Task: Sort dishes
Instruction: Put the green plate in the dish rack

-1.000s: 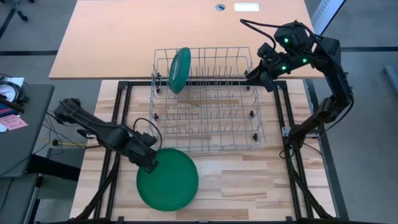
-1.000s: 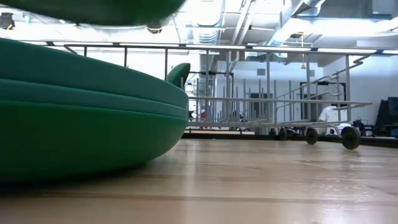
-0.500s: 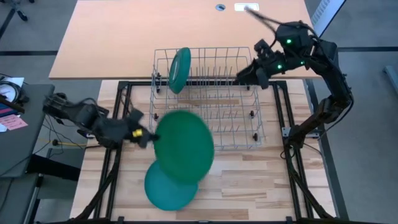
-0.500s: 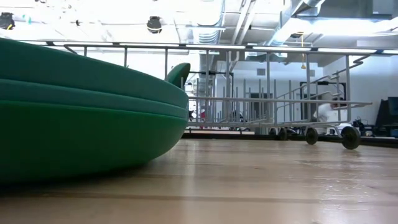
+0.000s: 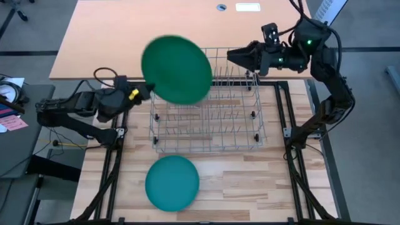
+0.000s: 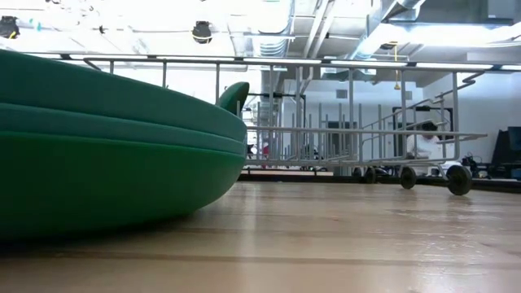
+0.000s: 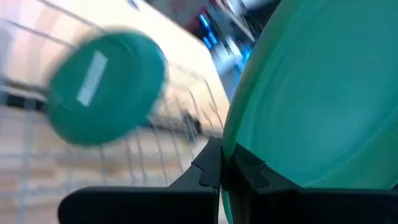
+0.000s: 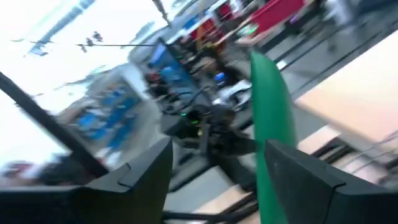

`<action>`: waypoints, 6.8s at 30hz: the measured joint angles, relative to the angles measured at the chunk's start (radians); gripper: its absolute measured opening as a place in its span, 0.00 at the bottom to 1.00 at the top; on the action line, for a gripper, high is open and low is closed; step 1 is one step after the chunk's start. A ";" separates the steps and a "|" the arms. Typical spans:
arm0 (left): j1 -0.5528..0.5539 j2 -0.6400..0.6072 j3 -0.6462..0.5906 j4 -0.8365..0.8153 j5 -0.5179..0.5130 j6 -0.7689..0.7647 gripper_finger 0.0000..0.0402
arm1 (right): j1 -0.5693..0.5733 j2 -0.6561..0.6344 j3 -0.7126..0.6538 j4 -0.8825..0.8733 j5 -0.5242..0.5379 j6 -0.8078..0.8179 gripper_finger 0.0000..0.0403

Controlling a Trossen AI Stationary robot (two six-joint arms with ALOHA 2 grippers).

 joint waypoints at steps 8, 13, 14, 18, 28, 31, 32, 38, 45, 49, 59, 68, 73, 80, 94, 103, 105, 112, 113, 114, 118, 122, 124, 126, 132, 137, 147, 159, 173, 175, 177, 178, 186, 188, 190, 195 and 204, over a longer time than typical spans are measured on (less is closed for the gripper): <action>0.103 0.019 0.000 0.055 -0.005 0.097 0.00 | 0.123 0.048 0.000 -0.107 0.484 -0.292 0.77; 0.102 0.041 -0.001 0.116 0.000 0.136 0.00 | 0.140 0.111 0.000 -0.103 0.601 -0.365 0.76; 0.102 0.047 -0.001 0.136 0.000 0.148 0.00 | 0.144 0.125 0.000 -0.100 0.639 -0.365 0.75; 0.102 0.056 -0.001 0.136 -0.008 0.157 0.00 | 0.155 0.163 -0.001 -0.041 0.684 -0.383 0.72; 0.102 0.068 0.000 0.134 -0.025 0.165 0.00 | 0.142 0.175 0.000 -0.022 0.826 -0.375 0.54; 0.102 0.067 0.000 0.136 -0.029 0.174 0.00 | 0.133 0.175 0.000 -0.022 0.814 -0.375 0.40; 0.102 0.067 0.000 0.137 -0.030 0.184 0.00 | 0.131 0.175 0.000 -0.023 0.812 -0.375 0.35; 0.102 0.067 0.000 0.152 -0.034 0.258 0.00 | 0.127 0.194 0.000 -0.034 0.808 -0.382 0.16; 0.101 0.066 0.000 0.182 -0.051 0.319 0.00 | 0.119 0.223 0.001 -0.002 0.806 -0.383 0.10; 0.100 0.066 0.000 0.184 -0.051 0.335 0.00 | 0.119 0.224 0.001 0.003 0.807 -0.383 0.07; 0.098 0.063 0.000 0.191 0.026 0.373 0.15 | 0.106 0.213 0.004 -0.051 0.827 -0.356 0.03; 0.082 -0.024 0.001 0.219 0.136 0.489 0.42 | 0.072 0.107 0.004 -0.084 0.810 -0.313 0.02; 0.077 -0.114 0.003 0.183 0.070 0.579 0.43 | -0.004 -0.013 0.013 -0.090 0.843 -0.190 0.02; 0.138 -0.165 0.000 0.099 -0.069 0.534 0.43 | -0.113 -0.125 0.008 -0.188 0.710 -0.065 0.02; 0.202 -0.073 -0.001 -0.031 0.036 0.320 0.43 | -0.207 -0.255 0.009 -0.325 0.586 -0.095 0.02; 0.201 0.084 -0.001 -0.058 0.155 0.107 0.43 | -0.178 -0.297 0.010 -0.549 0.518 -0.052 0.02; 0.201 0.119 -0.001 0.018 0.157 0.110 0.43 | -0.179 -0.304 0.010 -0.606 0.515 -0.045 0.02; 0.200 0.220 -0.001 0.307 0.196 0.213 0.43 | -0.183 -0.304 0.008 -0.703 0.520 -0.122 0.02; 0.200 0.227 -0.001 0.324 0.208 0.225 0.43 | -0.191 -0.304 0.007 -0.706 0.520 -0.146 0.02; 0.200 0.233 -0.001 0.333 0.213 0.233 0.43 | -0.200 -0.304 0.001 -0.706 0.521 -0.168 0.02; 0.200 0.246 -0.001 0.325 0.235 0.235 0.43 | -0.229 -0.290 -0.026 -0.739 0.520 -0.200 0.02; 0.208 0.242 -0.001 0.301 0.233 0.243 0.43 | -0.248 -0.258 -0.032 -0.791 0.480 -0.203 0.02; 0.214 0.241 -0.001 0.292 0.232 0.254 0.43 | -0.254 -0.243 -0.032 -0.781 0.424 -0.200 0.02; 0.224 0.239 -0.001 0.295 0.234 0.262 0.43 | -0.262 -0.227 -0.032 -0.773 0.361 -0.200 0.02; 0.272 0.230 -0.001 0.283 0.341 0.261 0.43 | -0.317 -0.158 -0.032 -0.771 0.124 -0.224 0.02; 0.300 0.221 -0.001 0.283 0.439 0.304 0.43 | -0.320 -0.109 -0.031 -0.755 -0.117 -0.207 0.02; 0.355 0.148 -0.001 0.279 0.634 0.394 0.43 | -0.141 -0.049 -0.031 -0.501 -0.288 -0.142 0.02; 0.355 0.086 -0.001 0.231 0.698 0.445 0.43 | -0.037 0.065 -0.028 0.674 -0.731 0.066 0.02; 0.345 0.113 0.000 0.227 0.752 0.460 0.43 | -0.101 0.303 -0.030 1.880 -0.707 0.763 0.02; 0.345 0.114 0.000 0.231 0.731 0.466 0.43 | -0.110 0.338 -0.030 2.019 -0.640 0.878 0.02; 0.345 0.115 0.000 0.237 0.703 0.462 0.43 | -0.110 0.365 -0.031 2.130 -0.594 0.947 0.02; 0.345 0.117 0.000 0.239 0.695 0.454 0.43 | -0.110 0.376 -0.031 2.166 -0.572 0.972 0.02; 0.338 0.143 0.000 0.237 0.685 0.428 0.43 | -0.121 0.422 -0.031 2.268 -0.513 1.146 0.02; 0.338 0.157 0.000 0.238 0.685 0.424 0.43 | -0.122 0.425 -0.031 2.297 -0.501 1.173 0.02; 0.338 0.170 -0.001 0.242 0.685 0.421 0.43 | -0.122 0.425 -0.031 2.317 -0.497 1.189 0.02; 0.338 0.184 -0.001 0.298 0.697 0.416 0.43 | -0.123 0.423 -0.030 2.337 -0.497 1.197 0.02; 0.339 0.187 0.000 0.337 0.705 0.426 0.43 | -0.120 0.424 -0.031 2.339 -0.497 1.163 0.02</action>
